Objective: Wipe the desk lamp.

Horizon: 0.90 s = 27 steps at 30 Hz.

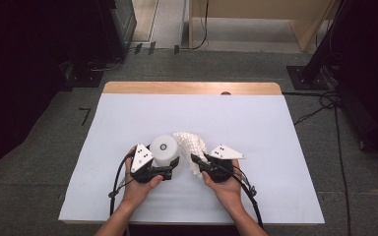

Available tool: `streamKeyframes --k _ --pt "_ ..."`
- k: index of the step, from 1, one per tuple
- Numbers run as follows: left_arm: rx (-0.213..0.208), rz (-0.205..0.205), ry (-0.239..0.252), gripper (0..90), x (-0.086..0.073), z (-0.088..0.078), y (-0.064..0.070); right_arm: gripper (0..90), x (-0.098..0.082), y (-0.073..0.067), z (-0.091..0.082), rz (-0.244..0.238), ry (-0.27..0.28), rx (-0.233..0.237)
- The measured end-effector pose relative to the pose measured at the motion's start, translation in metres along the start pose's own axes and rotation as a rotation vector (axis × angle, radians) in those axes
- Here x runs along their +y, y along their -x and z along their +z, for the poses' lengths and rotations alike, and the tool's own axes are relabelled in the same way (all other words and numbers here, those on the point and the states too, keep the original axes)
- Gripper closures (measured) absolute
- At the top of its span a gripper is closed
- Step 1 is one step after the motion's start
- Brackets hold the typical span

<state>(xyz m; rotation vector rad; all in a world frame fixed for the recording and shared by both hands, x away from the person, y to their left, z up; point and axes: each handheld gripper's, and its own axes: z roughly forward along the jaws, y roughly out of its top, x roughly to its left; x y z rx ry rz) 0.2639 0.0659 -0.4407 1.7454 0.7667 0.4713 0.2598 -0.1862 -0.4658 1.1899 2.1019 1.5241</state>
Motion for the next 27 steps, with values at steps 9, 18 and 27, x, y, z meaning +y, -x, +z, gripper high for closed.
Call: streamKeyframes --k 9,18,27 --pt "-0.064 0.062 -0.07 8.6 -0.004 0.008 0.005 77.2 0.012 -0.013 -0.009 -0.031 0.068 0.082" --pt "-0.055 0.074 -0.075 8.6 -0.004 0.013 0.007 77.2 0.018 -0.011 -0.016 -0.047 0.091 0.08" --pt "-0.026 0.093 -0.094 8.6 -0.007 0.016 0.006 77.2 0.009 -0.009 -0.001 -0.028 -0.001 0.065"
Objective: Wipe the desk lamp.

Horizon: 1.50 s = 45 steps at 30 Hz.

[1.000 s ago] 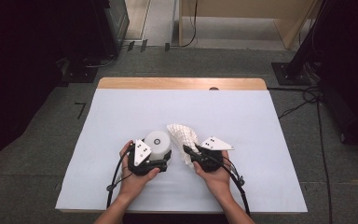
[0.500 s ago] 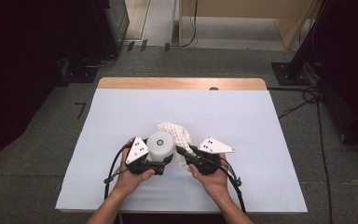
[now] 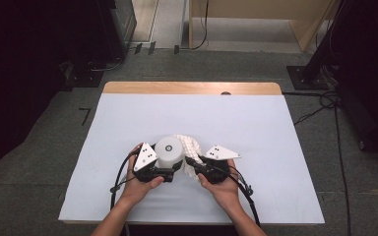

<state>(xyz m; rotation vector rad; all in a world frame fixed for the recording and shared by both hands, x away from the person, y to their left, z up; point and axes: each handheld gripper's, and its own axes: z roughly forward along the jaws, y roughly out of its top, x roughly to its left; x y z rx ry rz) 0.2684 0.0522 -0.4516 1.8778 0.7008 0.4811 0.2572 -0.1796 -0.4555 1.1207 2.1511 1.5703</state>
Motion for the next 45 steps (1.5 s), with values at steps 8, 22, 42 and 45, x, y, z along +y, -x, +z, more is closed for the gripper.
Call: streamKeyframes --k 8,22,42,45 --pt "0.053 -0.004 -0.03 8.5 -0.01 0.01 -0.003 77.0 0.008 0.004 -0.014 -0.005 0.067 -0.027" --pt "0.218 -0.079 -0.053 1.0 -0.01 0.006 0.014 76.9 -0.002 0.015 -0.009 0.026 0.03 -0.067" --pt "0.059 -0.127 0.041 8.7 0.004 -0.008 0.004 76.9 -0.006 0.0 0.002 -0.003 -0.011 -0.014" --pt "0.052 -0.083 0.008 8.7 0.001 -0.003 0.008 76.9 -0.003 -0.001 -0.001 -0.001 0.006 -0.008"
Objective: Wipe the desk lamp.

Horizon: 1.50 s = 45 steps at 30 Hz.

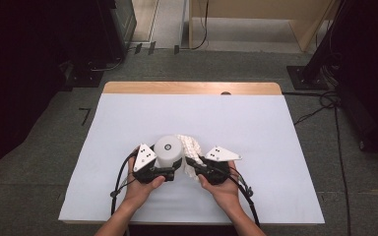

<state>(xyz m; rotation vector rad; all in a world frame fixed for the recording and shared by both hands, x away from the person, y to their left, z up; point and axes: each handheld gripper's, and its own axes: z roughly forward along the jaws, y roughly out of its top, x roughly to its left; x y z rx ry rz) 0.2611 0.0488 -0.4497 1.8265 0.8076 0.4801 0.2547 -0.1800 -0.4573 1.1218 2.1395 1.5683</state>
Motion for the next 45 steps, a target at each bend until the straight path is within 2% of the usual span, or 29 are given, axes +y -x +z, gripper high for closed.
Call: streamKeyframes --k 5,7,10,14,16,18,20,26,28,34,36,38,40,42,45 --pt "0.007 0.079 -0.054 8.7 -0.005 0.009 0.01 76.9 0.01 0.001 -0.01 -0.021 0.046 -0.02" --pt "0.006 0.089 -0.065 8.7 -0.006 0.011 0.012 77.0 0.013 0.001 -0.015 -0.019 0.064 -0.021" --pt "0.005 0.091 -0.051 8.7 -0.004 0.009 0.011 77.0 0.015 0.003 -0.017 -0.019 0.074 -0.019" --pt "0.019 0.064 -0.005 8.7 0.002 0.002 0.009 77.0 0.006 0.002 -0.006 -0.028 0.011 -0.03" --pt "0.021 0.062 0.001 8.7 0.004 0.0 0.007 76.9 0.002 0.001 0.0 -0.043 -0.024 -0.04" --pt "0.022 0.063 -0.011 8.7 0.002 0.002 0.006 76.9 0.001 0.0 0.002 -0.031 -0.036 -0.042" --pt "0.027 0.068 -0.025 8.7 0.0 0.005 0.006 77.0 0.002 -0.001 0.001 -0.031 -0.026 -0.042" --pt "0.034 0.093 -0.065 8.7 -0.007 0.012 0.007 77.3 0.013 -0.001 -0.013 -0.021 0.058 -0.024" --pt "0.033 0.088 -0.057 8.7 -0.006 0.012 0.006 77.3 0.015 -0.001 -0.016 -0.024 0.077 -0.019" --pt "0.057 0.065 -0.017 8.7 -0.001 0.005 -0.002 77.3 0.008 0.003 -0.009 -0.022 0.038 -0.028" --pt "0.073 0.062 -0.024 8.7 -0.002 0.005 -0.006 77.3 0.006 0.005 -0.007 -0.018 0.022 -0.038" --pt "0.101 0.082 -0.035 8.6 -0.005 0.007 -0.007 77.3 0.005 0.008 -0.006 -0.017 0.013 -0.044" --pt "0.107 0.083 -0.049 8.6 -0.008 0.01 -0.007 77.3 0.004 0.01 -0.006 -0.01 0.011 -0.051" --pt "0.104 0.065 -0.042 8.5 -0.01 0.009 -0.009 77.3 0.002 0.012 -0.006 -0.006 0.007 -0.056" --pt "0.11 0.042 -0.056 7.9 -0.009 0.007 -0.01 77.3 0.0 0.015 -0.006 0.0 0.0 -0.065"
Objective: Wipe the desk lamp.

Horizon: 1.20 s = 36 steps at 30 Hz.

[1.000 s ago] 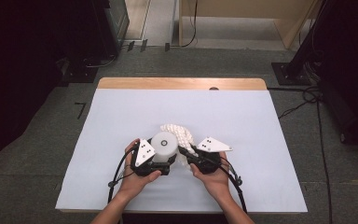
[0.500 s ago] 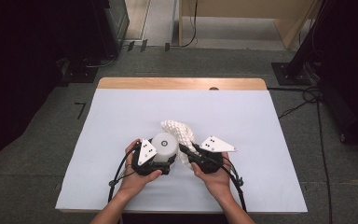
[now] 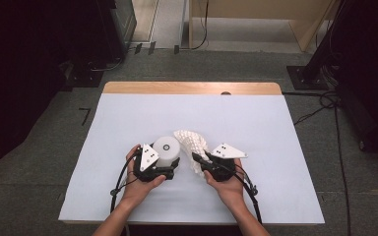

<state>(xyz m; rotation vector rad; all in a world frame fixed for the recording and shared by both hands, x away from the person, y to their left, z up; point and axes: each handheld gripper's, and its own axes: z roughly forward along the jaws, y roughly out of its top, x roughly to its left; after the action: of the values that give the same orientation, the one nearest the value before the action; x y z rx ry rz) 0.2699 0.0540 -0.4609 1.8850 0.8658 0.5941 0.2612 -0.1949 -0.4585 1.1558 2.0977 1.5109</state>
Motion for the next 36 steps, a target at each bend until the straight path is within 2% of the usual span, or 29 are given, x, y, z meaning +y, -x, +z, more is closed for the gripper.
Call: streamKeyframes --k 2,3,6,10,13,15,19,22,24,29,32,36 --pt "0.007 -0.025 0.014 6.7 0.001 -0.003 0.0 77.2 -0.001 0.001 0.0 -0.001 -0.001 -0.004" --pt "0.028 -0.041 0.033 5.8 0.001 -0.006 0.001 77.2 -0.001 0.002 0.0 -0.001 -0.002 -0.007" --pt "0.066 -0.067 0.05 5.2 0.001 -0.009 0.007 77.2 -0.001 0.003 -0.001 0.003 -0.004 -0.011" --pt "0.155 -0.033 0.008 3.0 -0.004 0.0 0.021 77.2 -0.002 0.004 0.0 0.004 -0.003 -0.013" --pt "0.189 -0.046 -0.025 2.8 -0.006 0.004 0.021 77.1 -0.003 0.003 0.001 0.005 -0.007 -0.009" --pt "0.174 -0.073 -0.032 3.5 -0.006 0.006 0.018 77.1 -0.003 0.002 0.002 0.005 -0.013 -0.007" --pt "0.137 -0.059 -0.023 7.8 -0.005 0.004 0.014 77.1 -0.004 0.0 0.004 -0.005 -0.017 0.001" --pt "0.114 -0.066 -0.015 8.5 -0.003 0.001 0.007 77.1 -0.004 -0.002 0.004 -0.005 -0.014 0.011" --pt "0.089 -0.082 0.008 8.5 -0.001 -0.002 0.0 77.2 -0.004 -0.004 0.004 -0.009 -0.011 0.018" --pt "-0.023 -0.137 0.101 8.5 0.008 -0.017 -0.016 77.2 -0.004 -0.006 0.006 -0.012 -0.016 0.032" --pt "-0.064 -0.125 0.118 8.6 0.009 -0.019 -0.016 77.2 -0.004 -0.01 0.007 -0.01 -0.01 0.05" --pt "-0.099 -0.076 0.097 8.6 0.007 -0.015 -0.009 77.3 0.002 -0.018 0.005 -0.028 0.015 0.089"
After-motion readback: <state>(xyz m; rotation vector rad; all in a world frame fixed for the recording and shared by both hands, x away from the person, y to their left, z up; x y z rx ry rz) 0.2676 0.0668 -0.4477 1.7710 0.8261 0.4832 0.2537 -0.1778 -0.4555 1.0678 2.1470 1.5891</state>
